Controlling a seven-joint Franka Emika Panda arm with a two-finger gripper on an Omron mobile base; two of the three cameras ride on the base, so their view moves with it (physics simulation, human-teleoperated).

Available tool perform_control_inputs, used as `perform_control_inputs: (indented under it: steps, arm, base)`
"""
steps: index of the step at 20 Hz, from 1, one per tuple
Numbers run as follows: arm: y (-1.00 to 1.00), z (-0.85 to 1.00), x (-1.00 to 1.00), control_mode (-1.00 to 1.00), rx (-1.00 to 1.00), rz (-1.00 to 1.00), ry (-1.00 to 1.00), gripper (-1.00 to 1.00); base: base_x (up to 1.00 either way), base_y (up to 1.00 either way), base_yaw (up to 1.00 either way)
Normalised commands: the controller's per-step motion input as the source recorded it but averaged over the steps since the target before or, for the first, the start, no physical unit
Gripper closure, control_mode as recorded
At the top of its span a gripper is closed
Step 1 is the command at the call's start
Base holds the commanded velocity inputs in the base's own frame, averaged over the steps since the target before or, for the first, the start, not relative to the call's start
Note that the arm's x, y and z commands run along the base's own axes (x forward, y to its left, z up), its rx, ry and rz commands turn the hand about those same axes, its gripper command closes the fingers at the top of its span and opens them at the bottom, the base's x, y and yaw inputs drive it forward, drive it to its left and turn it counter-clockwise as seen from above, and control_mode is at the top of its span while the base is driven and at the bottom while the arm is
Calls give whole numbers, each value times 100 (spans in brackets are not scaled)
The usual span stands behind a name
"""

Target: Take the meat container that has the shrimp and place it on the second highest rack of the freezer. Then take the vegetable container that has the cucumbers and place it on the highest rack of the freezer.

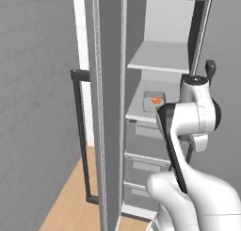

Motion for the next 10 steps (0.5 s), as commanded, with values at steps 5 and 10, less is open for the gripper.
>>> perform_control_inputs:
  steps: [5, 10]
  arm:
    - [0, 0, 0, 100, 0, 0, 0, 100]
    - [0, 0, 0, 100, 0, 0, 0, 100]
  base:
    - [12, 58, -13]
    - [41, 12, -22]
